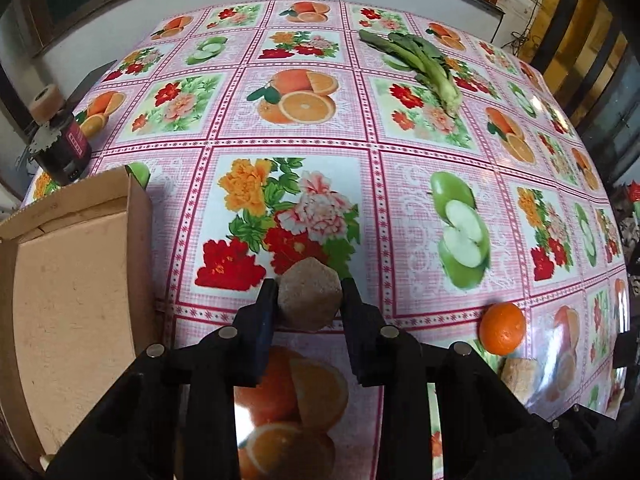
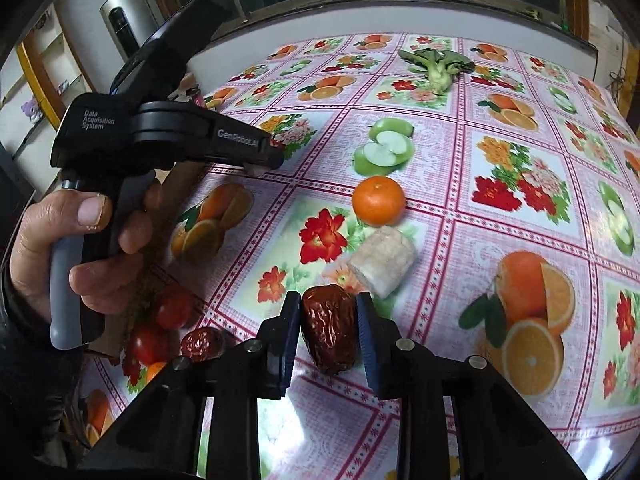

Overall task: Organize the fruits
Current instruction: 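Carry the second bun and date toward the cardboard tray with both tools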

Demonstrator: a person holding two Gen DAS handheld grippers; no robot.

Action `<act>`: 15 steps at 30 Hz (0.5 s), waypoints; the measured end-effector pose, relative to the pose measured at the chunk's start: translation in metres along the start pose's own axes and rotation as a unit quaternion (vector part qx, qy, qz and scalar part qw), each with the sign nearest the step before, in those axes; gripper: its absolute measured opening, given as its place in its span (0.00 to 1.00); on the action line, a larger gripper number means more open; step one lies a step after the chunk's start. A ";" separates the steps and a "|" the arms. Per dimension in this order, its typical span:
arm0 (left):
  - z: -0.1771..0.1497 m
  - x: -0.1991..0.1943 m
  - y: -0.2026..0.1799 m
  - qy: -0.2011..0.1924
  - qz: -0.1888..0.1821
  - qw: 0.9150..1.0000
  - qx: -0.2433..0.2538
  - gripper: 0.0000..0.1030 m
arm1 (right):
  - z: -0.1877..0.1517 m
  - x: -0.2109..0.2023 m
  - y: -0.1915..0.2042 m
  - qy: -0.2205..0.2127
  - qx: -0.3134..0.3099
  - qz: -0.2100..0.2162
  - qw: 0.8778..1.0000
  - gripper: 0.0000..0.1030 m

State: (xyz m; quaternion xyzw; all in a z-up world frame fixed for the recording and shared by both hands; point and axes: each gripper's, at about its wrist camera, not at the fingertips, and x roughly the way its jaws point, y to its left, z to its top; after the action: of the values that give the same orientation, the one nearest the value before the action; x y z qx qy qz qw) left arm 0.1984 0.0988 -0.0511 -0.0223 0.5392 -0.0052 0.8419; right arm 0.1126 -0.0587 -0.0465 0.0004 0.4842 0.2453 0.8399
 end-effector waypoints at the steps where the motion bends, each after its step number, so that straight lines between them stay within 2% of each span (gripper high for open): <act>1: -0.002 -0.002 -0.001 -0.002 -0.002 1.000 0.001 0.28 | -0.002 -0.003 -0.001 -0.001 0.003 0.001 1.000 0.28; 15: -0.050 -0.057 -0.020 -0.042 -0.008 0.999 0.026 0.28 | -0.016 -0.038 0.000 -0.029 0.021 0.001 0.999 0.28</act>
State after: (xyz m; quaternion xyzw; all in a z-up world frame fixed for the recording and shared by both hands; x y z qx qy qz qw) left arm 0.1296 0.0793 -0.0192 -0.0053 0.5028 -0.0248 0.8640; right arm 0.0843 -0.0785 -0.0244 0.0257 0.4644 0.2358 0.8532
